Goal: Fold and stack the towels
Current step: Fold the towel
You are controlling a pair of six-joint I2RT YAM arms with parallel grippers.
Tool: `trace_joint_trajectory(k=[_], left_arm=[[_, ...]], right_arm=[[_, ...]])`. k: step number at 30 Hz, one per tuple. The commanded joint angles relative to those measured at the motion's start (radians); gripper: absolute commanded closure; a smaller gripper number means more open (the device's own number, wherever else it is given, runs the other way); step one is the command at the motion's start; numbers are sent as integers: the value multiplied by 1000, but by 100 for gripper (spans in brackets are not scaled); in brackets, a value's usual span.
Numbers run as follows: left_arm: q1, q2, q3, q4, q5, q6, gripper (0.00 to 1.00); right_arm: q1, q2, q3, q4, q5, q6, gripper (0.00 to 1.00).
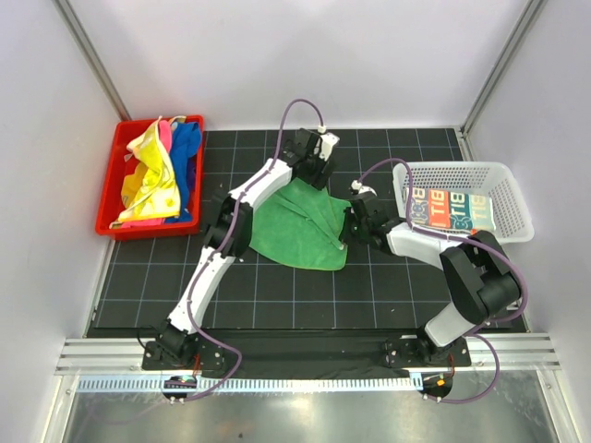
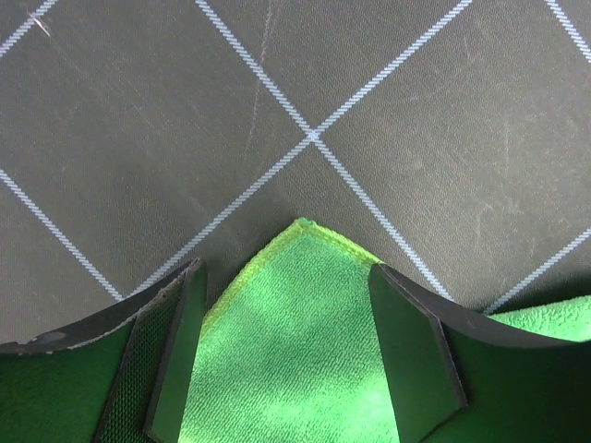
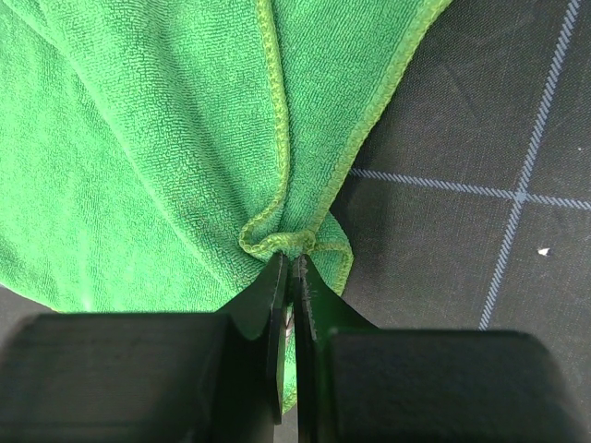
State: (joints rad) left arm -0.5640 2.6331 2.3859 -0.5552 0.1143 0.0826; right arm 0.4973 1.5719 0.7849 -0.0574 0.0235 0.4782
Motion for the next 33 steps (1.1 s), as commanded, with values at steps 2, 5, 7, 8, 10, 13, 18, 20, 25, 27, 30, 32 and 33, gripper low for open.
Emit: trace_joint_trajectory(k=[2,5,7,8,10,13,18,20,25,27,30,32,33], left_arm=[[-28,24,45,26,-24,-4,27],[-33,24,42,25,-34,-1,29],[-34,25,42,21,-36,2,33],[-34,24,42,21,-36,0,34],[-34,22,41,21,-42,-1,39],[-34,24,39,23,-48,-1,46],[-34,22,36,35,-53,-1,66],[-34,19,33,40,-54,-1,71],[-30,-14,1,89,-84,-1,89],[-27,-39,-39,122,-100,-10,91],[-10,-91,-68,185,-137,-36,96],[9,-135,-79,231,-140,-56,97],[25,-151,-92,250,-140,-78,97]], right_arm=[[0,5,10,37,-5,7,99],[0,7,10,39,-7,7,99],[-2,8,10,39,-8,7,99],[0,8,10,39,-11,8,99],[0,8,11,39,-11,7,99],[0,7,11,37,-10,7,99],[-2,8,16,33,-11,5,99],[0,8,19,28,-8,5,99],[0,20,43,11,1,8,99],[0,30,71,-1,10,10,99],[-3,46,138,-39,35,5,99],[-6,65,189,-85,71,-9,99],[-11,76,251,-120,85,-30,99]])
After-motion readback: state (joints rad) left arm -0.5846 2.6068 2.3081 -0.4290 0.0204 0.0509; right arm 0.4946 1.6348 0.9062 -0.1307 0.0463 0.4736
